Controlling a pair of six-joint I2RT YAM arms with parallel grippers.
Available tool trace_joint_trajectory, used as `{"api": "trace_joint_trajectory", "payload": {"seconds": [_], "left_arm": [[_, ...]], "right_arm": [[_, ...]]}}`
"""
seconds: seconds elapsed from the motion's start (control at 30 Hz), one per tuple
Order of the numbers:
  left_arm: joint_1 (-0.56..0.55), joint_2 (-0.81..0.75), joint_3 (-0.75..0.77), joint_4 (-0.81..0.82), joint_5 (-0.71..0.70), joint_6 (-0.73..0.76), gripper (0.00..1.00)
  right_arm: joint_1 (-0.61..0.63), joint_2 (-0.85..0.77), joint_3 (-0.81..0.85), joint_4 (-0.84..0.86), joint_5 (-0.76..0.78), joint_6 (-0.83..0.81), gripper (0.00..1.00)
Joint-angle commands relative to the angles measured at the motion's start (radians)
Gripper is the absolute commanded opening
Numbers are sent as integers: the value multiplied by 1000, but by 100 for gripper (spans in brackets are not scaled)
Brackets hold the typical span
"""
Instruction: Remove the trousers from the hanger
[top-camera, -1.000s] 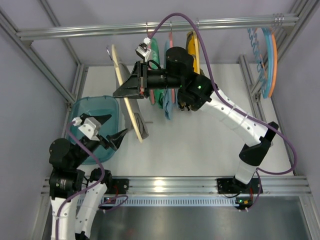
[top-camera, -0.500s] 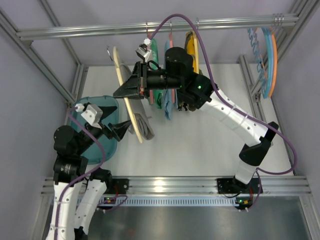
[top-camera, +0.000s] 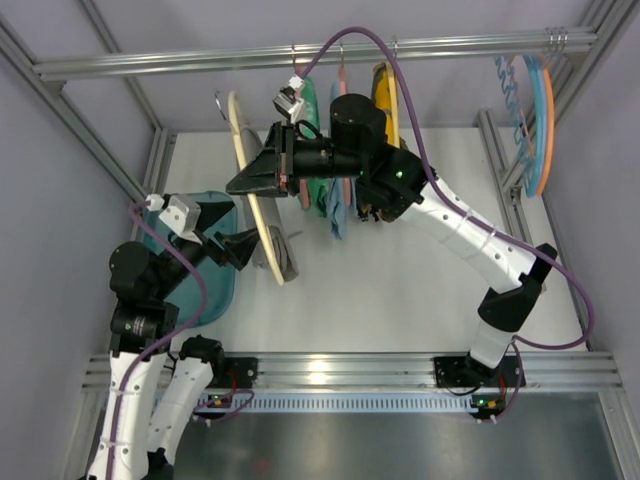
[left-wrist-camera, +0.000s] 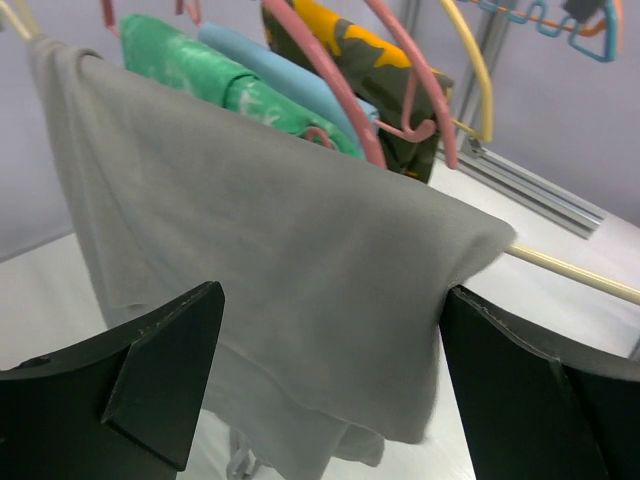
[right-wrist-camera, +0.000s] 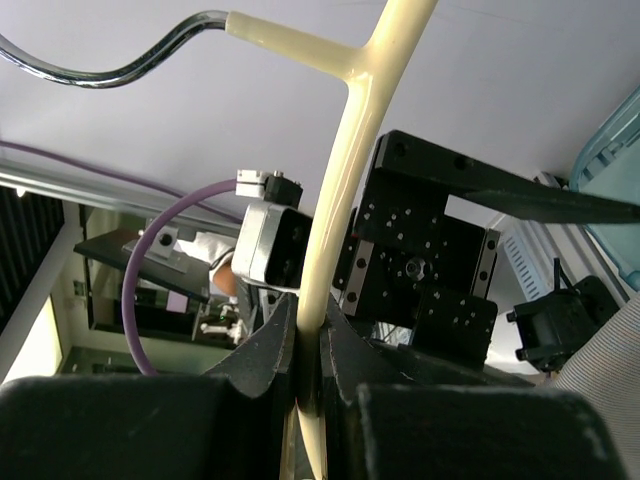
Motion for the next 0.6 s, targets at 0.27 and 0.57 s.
{"api": "trace_joint_trajectory", "payload": {"seconds": [0.27,0.57], "left_arm": [[5,78,-25,186,-152,-24,89],[5,17,-82,213,60,-30,92]], "right_arm": [[24,-40,63,137,-36,-26,0],[8,-34,65,145,-45,-21,0]]}}
